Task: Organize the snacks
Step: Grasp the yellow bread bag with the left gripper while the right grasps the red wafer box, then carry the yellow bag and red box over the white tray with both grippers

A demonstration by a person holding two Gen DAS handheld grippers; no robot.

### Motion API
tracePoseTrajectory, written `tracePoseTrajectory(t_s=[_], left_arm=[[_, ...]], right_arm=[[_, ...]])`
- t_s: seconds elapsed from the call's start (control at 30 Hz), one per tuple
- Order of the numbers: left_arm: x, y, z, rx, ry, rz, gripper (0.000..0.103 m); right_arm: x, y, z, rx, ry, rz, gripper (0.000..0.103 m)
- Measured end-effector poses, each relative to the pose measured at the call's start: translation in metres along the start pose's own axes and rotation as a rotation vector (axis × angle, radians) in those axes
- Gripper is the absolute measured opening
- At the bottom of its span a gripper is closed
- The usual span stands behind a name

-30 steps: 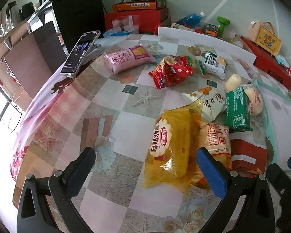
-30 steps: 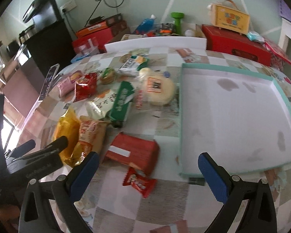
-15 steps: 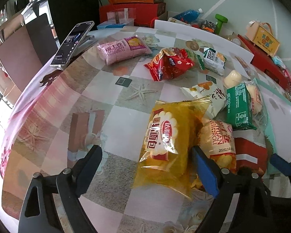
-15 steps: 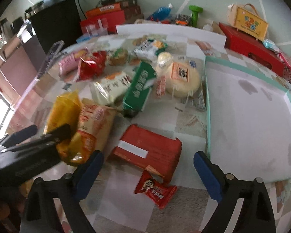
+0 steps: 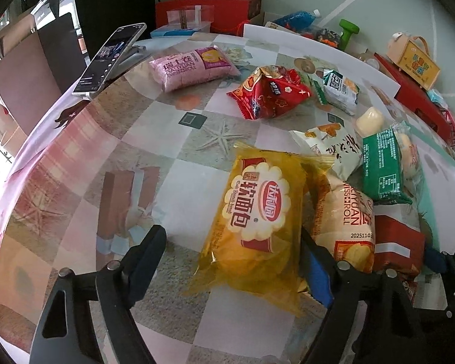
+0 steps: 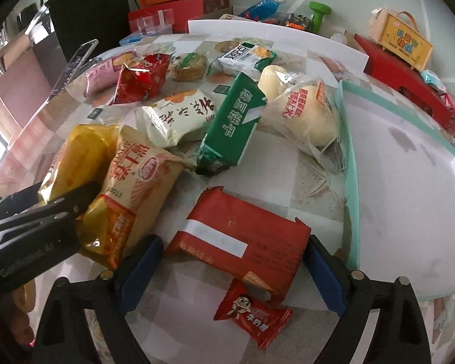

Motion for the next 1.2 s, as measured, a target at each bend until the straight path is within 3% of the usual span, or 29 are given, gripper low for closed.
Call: tracePoseTrajectory(t_s=[0.07,0.17,0.23,0.4,0.9,1.2], left_arm=[[-0.001,0.000,0.001,-0.005,0.003,0.001,0.084],[0.000,-0.001,0.004,-0.015,0.021,0.006,0.069],[0.002,-0.001,0.007,-0.026,0.034,0.011,0.057],[0.005,-0.002,0.006,-0.022,0.044,0.013,0.051],[0.035,-0.014,0.004,-0.004,0.053,0.072,0.046],[0.033,-0.012,0.007,-0.012,0.047,0.058,0.046]], right_arm=[[0.000,0.000,-0.001,0.001,0.000,0.004,0.092],[0.003,0.000,-0.001,0.000,0.000,0.011,0.085],[0.005,-0.001,-0.001,-0.002,-0.002,0.020,0.074],[0.006,-0.003,0.000,-0.006,-0.008,0.027,0.072],[0.032,-0.013,0.009,-0.100,-0.088,0.118,0.068],[0.019,-0.010,0.009,-0.092,-0.080,0.091,0.068]])
Point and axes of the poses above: each gripper's, at about its wrist camera, not at the fingertips, and x roughly against the way its jaws point, z to its right, y to its underside, the point moved 8 cm from there along -x, roughly the way its jaws point, and after that the axes turned 1 degree about z, right-handed, at the moved point
